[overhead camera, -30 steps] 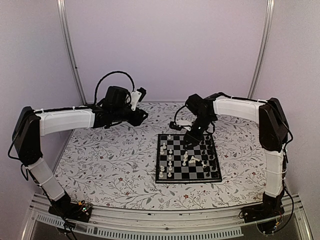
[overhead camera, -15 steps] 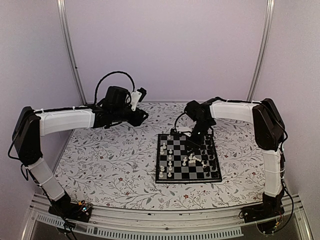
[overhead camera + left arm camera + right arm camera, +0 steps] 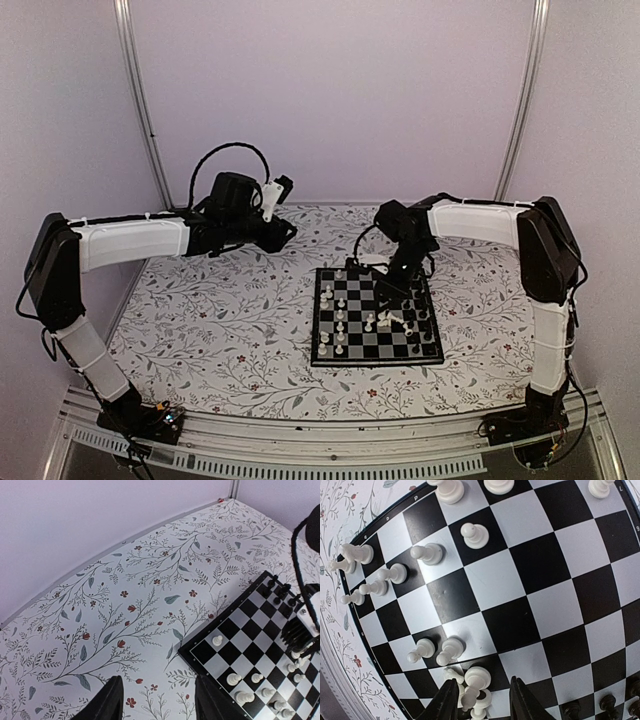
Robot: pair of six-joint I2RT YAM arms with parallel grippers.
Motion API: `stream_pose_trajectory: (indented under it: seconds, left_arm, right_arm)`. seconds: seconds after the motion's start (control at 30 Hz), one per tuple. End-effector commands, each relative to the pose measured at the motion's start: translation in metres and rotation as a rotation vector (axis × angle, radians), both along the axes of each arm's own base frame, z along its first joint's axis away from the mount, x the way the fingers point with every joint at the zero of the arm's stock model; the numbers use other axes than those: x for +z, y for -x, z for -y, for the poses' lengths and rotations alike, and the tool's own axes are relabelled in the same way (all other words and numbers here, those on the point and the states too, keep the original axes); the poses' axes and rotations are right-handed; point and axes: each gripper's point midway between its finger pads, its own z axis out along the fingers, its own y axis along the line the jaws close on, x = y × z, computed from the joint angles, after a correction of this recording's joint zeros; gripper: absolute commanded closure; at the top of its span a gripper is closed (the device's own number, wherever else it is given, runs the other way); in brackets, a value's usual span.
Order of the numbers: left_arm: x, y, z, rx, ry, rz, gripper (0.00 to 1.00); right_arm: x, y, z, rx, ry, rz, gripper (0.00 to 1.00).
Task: Set up the chess pieces on the board
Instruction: Pick up the chess piece from the chessboard, then place the chess piece on the chessboard.
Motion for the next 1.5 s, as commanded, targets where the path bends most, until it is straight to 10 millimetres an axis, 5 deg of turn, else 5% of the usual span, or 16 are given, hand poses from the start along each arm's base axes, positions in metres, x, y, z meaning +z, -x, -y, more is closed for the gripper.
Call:
stream_pose_trajectory:
  seconds: [0.0,0.3,0.57,0.7,1.0,1.47]
  left_arm:
    - [0.002,-0.004,0.001,-0.002,-0.005,0.001,0.50]
    - [-0.001,-0.005,0.001,-0.003,-0.009,-0.005,0.50]
    - [-0.001,-0.002,0.004,-0.022,-0.002,-0.012,0.50]
    - [0.001,-0.002,0.005,-0.024,0.002,-0.009,0.50]
    - [0.003,-0.002,0.004,-0.019,-0.003,-0.003,0.50]
    - [0.016,0.000,0.001,-0.019,0.006,0.025,0.50]
  right_arm:
    - [0.013,0.008,0.003,0.017,-0.017,0.015,0.61]
    - [0.004,0.013,0.007,0.019,-0.001,-0.010,0.66]
    - [-0.001,0.012,0.007,0.022,0.010,-0.015,0.85]
    - [0.012,0.004,0.000,0.024,-0.017,0.016,0.95]
    - [0.060,-0.020,-0.047,0.086,-0.108,0.121,0.96]
    - [0.041,0.034,-0.110,0.268,-0.122,0.060,0.96]
